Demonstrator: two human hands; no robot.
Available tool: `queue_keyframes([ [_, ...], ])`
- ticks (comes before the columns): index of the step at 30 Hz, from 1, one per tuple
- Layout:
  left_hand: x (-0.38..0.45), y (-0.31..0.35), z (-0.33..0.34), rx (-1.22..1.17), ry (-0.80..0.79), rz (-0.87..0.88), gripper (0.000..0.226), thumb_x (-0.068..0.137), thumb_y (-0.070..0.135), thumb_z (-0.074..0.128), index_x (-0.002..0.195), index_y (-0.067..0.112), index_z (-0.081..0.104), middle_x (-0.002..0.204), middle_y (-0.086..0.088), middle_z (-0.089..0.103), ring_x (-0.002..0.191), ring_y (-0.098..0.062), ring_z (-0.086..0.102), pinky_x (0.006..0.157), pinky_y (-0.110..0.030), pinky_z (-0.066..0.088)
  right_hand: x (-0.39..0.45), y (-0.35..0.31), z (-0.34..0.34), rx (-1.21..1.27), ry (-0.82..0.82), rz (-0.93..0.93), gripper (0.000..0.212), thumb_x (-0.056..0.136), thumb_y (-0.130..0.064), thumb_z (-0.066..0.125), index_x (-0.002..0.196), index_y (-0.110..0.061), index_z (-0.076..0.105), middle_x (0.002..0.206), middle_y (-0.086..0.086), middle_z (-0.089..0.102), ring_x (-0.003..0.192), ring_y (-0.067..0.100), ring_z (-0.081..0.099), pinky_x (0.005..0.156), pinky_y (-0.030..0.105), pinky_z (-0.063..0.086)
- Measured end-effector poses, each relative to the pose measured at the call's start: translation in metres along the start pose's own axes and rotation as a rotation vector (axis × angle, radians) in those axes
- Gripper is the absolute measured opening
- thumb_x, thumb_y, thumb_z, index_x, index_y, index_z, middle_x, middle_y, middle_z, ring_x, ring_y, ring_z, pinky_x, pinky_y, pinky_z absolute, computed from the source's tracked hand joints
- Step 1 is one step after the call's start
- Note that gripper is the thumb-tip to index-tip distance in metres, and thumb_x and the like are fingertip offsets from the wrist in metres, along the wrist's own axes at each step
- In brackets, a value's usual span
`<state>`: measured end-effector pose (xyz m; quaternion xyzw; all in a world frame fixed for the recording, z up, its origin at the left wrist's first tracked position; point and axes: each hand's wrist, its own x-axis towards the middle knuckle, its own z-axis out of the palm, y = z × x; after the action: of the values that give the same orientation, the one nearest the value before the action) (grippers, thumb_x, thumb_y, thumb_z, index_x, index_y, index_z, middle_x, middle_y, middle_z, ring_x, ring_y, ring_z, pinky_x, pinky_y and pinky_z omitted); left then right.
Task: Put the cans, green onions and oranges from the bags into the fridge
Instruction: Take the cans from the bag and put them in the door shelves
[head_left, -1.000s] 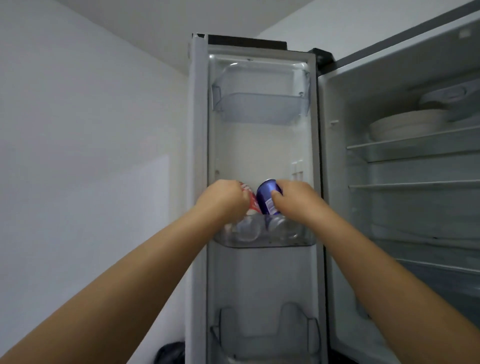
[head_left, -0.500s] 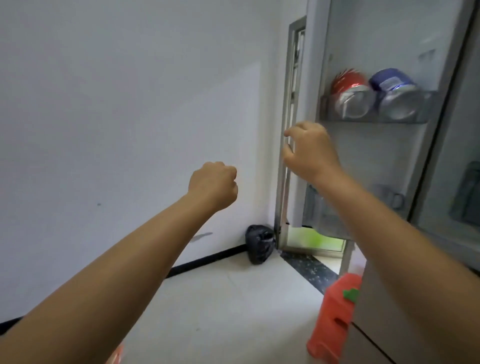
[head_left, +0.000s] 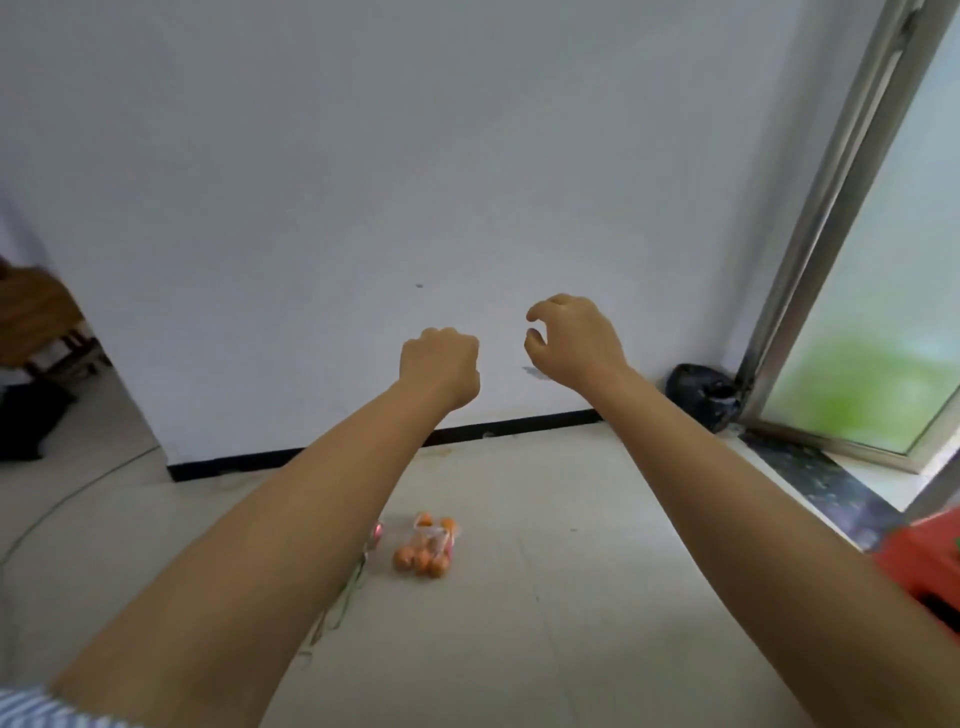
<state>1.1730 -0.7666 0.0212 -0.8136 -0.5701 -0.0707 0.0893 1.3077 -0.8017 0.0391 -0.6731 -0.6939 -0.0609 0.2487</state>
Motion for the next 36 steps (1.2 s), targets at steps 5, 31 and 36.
queue_keyframes([
  [5, 0.010, -0.120, 0.060, -0.026, -0.123, -0.012, 0.033, 0.094, 0.010, 0.039, 0.123, 0.009, 0.054, 0.122, -0.011, 0.057, 0.112, -0.029, 0.053, 0.084, -0.033, 0.044, 0.038, -0.085, 0.099, 0.028, -0.183, 0.006, 0.036, 0.093, -0.018, 0.042, 0.127, -0.009, 0.053, 0.131, 0.011, 0.055, 0.122, 0.028, 0.047, 0.099, 0.037, 0.040],
  [31, 0.309, -0.580, 0.362, -0.124, -0.576, 0.009, 0.036, 0.095, 0.014, 0.040, 0.129, 0.012, 0.053, 0.133, -0.010, 0.052, 0.124, -0.027, 0.047, 0.096, -0.036, 0.043, 0.376, -0.271, 0.578, 0.134, -0.707, 0.301, 0.037, 0.093, -0.016, 0.040, 0.128, -0.010, 0.051, 0.134, 0.008, 0.052, 0.124, 0.024, 0.047, 0.103, 0.035, 0.039],
  [36, 0.367, -0.663, 0.404, -0.135, -0.611, 0.246, 0.036, 0.094, 0.010, 0.039, 0.126, 0.009, 0.056, 0.129, -0.012, 0.055, 0.117, -0.028, 0.052, 0.090, -0.035, 0.047, 0.393, -0.313, 0.638, 0.130, -0.666, 0.588, 0.035, 0.093, -0.017, 0.040, 0.126, -0.011, 0.054, 0.130, 0.007, 0.055, 0.122, 0.024, 0.049, 0.100, 0.032, 0.039],
])
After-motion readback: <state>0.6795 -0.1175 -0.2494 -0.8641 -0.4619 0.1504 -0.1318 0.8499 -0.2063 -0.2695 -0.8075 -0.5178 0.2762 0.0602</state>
